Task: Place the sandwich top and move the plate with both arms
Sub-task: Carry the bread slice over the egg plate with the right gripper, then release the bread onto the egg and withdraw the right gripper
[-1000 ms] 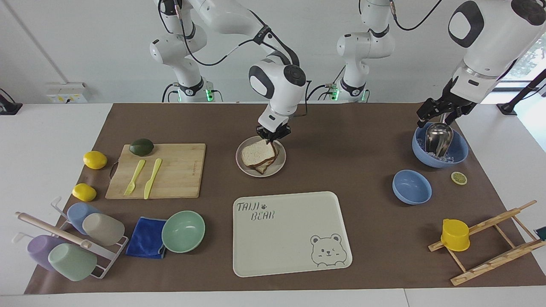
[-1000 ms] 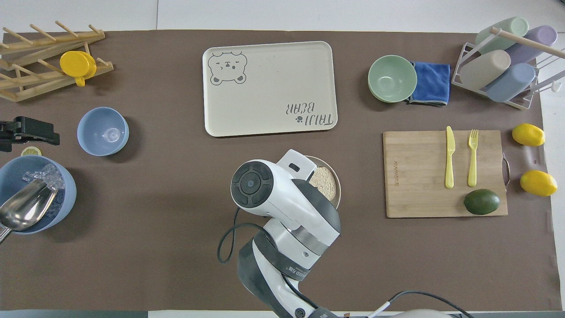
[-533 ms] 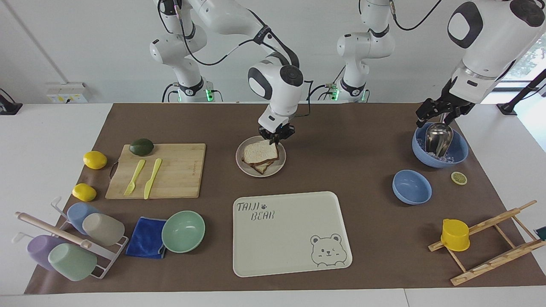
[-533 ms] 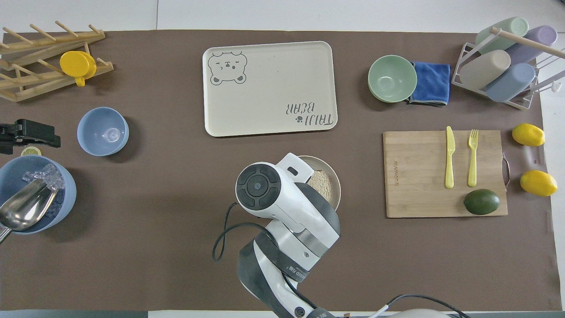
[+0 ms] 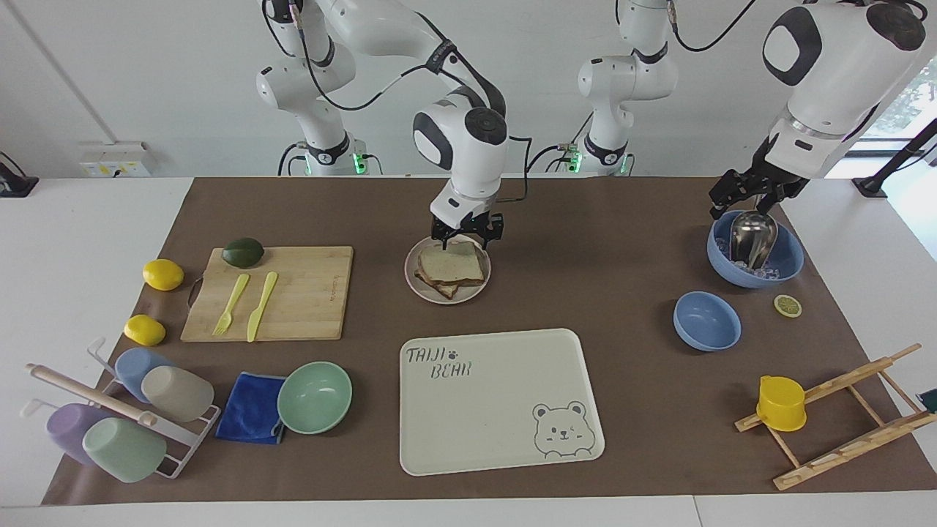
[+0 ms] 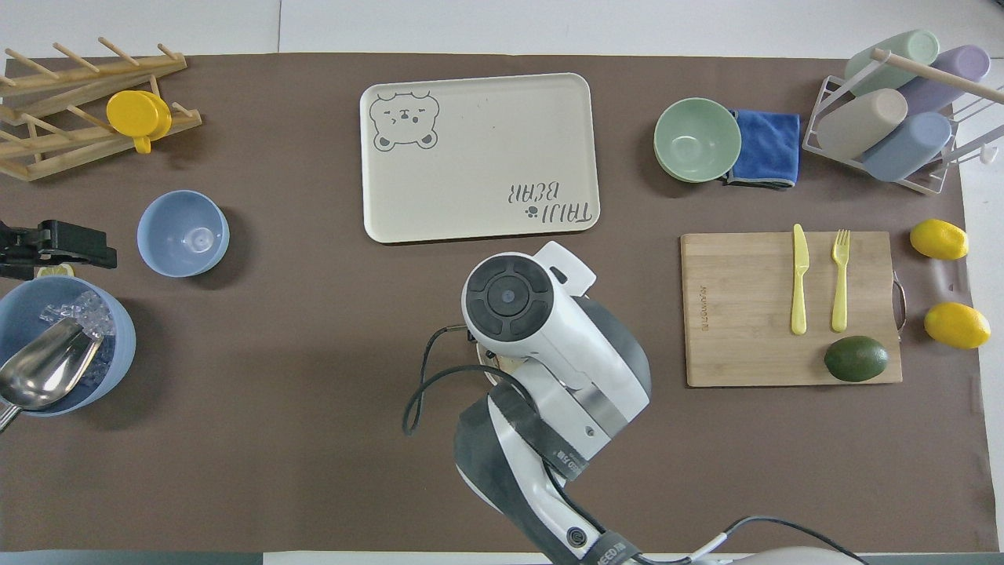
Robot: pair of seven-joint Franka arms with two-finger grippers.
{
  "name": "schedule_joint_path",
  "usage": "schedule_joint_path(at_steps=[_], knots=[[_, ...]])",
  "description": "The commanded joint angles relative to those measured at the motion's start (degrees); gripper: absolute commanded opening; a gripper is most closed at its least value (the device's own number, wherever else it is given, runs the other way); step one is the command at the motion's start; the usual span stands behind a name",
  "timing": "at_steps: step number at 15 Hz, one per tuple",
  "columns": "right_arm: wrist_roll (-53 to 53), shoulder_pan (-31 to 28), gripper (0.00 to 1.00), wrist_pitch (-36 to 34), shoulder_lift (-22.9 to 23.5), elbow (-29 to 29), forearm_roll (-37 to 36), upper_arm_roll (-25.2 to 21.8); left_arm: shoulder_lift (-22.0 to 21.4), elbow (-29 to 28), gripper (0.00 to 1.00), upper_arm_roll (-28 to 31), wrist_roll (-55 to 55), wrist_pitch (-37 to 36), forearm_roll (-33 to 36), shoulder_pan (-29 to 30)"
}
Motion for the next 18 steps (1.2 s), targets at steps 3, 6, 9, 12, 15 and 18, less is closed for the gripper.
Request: schedule_joint_path(at_steps=[3, 6, 9, 12, 15, 18], knots=[[-16.3, -12.5, 1.00, -9.1, -7.3, 0.5, 1.6, 0.5, -2.4, -6.2, 1.00, -0.7, -3.2, 5.3, -4.2, -2.1], [-17.8, -22.5, 1.00, -11.9, -11.0, 0.9, 3.3, 0.4, -3.1, -10.4, 1.00, -0.7, -7.8, 10.2, -6.4, -6.6], [-27.4, -30.0, 1.00, -16.9, -14.7, 1.2, 5.4, 0.2, -3.0, -13.9, 1.00, -0.7, -11.8, 15.0, -8.1, -12.3], [-31.5, -32.2, 1.00, -21.8, -18.3, 1.6, 5.4, -1.9, -2.6, -18.5, 1.00, -0.7, -16.0, 21.6, -10.2, -18.3], [-31.5, -32.2, 1.00, -21.7, -18.6, 1.2, 5.4, -2.7, -0.5, -22.5, 1.00, -0.9, -17.4, 28.0, -10.4, -23.6], [-32.3, -31.3, 1.00, -21.8, -18.0, 2.6, 4.4, -2.5, 1.7, -26.1, 1.00, -0.7, -18.7, 34.2, -13.9, -28.4]])
